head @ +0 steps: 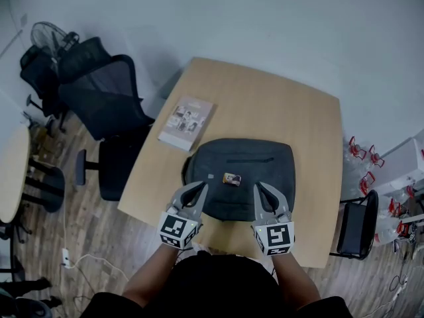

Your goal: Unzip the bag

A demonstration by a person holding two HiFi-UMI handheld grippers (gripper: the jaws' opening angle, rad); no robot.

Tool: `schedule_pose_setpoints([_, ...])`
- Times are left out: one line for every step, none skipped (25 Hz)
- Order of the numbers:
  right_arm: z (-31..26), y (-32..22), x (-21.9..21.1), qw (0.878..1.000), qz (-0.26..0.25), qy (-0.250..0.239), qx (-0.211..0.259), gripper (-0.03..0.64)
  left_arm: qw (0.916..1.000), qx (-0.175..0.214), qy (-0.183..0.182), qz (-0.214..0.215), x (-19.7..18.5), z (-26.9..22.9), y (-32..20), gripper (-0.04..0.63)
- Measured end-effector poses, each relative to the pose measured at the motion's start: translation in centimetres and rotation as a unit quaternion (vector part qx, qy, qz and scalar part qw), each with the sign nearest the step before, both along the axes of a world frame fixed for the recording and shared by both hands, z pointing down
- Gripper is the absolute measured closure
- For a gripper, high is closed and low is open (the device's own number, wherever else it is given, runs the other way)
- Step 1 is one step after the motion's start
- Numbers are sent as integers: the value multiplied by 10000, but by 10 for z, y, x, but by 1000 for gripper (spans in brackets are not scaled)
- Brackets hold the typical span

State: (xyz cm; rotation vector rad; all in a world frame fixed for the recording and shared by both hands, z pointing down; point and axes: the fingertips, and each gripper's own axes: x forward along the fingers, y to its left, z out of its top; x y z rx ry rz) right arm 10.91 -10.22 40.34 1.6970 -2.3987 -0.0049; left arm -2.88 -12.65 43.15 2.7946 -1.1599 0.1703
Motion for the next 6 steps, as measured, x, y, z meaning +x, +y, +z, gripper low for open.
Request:
schedule_pose_setpoints([0,0,0,10000,10,-11,2,615,10000,9,11,2,-1,0,0,575])
schedule_pose_setpoints([1,0,-1,10000,25,-33,1,615,10000,16,17,3,-2,-1,0,575])
schedule_pose_setpoints([1,0,-1,10000,44,-63,-1,615,10000,20,21,1,-3,-1,0,575])
schedule_pose_setpoints([0,0,-2,9999,65,-96,-4,615,10000,20,26,-2,-4,-1,0,575])
schedule_pose_setpoints([0,-1,-2,9999,86,-128,-8,615,10000,17,32,-6,-5,-1,-1,575])
schedule_pose_setpoints([0,-1,-2,9998,108,-161,-11,615,10000,13,38,-12,-6,-1,-2,575])
